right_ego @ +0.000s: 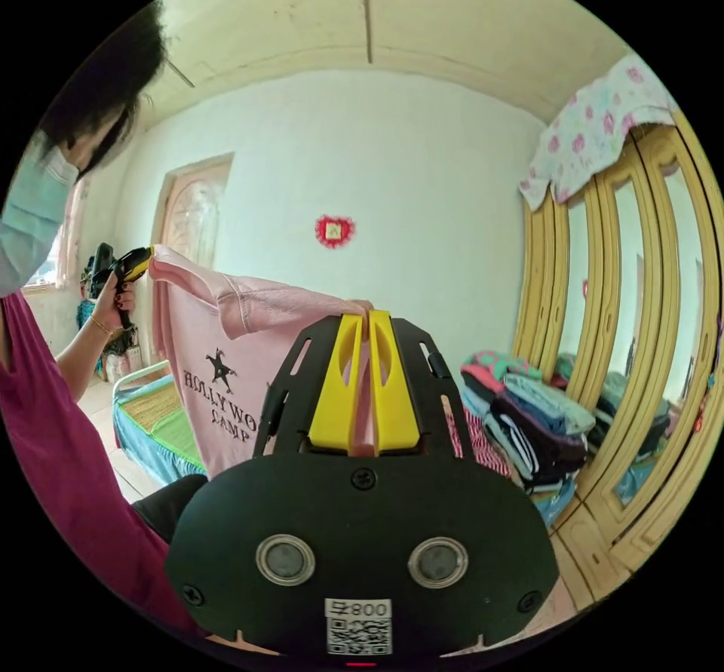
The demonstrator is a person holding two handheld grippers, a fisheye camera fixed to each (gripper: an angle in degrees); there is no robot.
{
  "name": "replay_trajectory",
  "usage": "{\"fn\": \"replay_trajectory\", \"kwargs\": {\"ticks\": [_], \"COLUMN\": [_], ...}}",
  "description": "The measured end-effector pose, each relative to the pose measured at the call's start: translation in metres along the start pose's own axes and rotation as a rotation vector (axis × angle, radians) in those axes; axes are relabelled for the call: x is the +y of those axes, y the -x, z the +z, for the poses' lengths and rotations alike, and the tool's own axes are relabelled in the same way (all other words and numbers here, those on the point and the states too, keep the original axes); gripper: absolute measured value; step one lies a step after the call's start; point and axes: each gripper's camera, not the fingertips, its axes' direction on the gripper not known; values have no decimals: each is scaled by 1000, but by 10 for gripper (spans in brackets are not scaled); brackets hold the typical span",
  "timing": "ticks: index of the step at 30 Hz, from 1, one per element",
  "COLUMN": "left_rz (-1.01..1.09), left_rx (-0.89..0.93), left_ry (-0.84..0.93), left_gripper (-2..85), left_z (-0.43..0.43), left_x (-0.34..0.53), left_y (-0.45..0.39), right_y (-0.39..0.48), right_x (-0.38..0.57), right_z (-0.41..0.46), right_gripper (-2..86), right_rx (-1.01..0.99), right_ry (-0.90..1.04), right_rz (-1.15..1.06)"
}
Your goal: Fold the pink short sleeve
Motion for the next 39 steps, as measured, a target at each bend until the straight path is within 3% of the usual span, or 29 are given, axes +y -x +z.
{"fn": "replay_trajectory", "kwargs": {"ticks": [10, 20, 32, 39], "left_rz": [188, 236, 115, -21], "left_rx": [-122, -238, -259, -363], "left_ry": [-158, -189, -120, 58], "left_gripper": [8, 6, 7, 9], "left_z": [-153, -207, -147, -49], "left_x": [40, 120, 194, 243], "left_y": [-60, -41, 124, 311], "right_y": [43, 62, 69, 78], "right_x": [-20, -8, -16, -32], "right_z": [-61, -5, 225, 473], "right_gripper": [12, 11, 12, 13], "right_rx": [-100, -133, -186, -213], "right_ry": [-274, -271, -186, -53], "right_rz": [-53, -83, -59, -68]}}
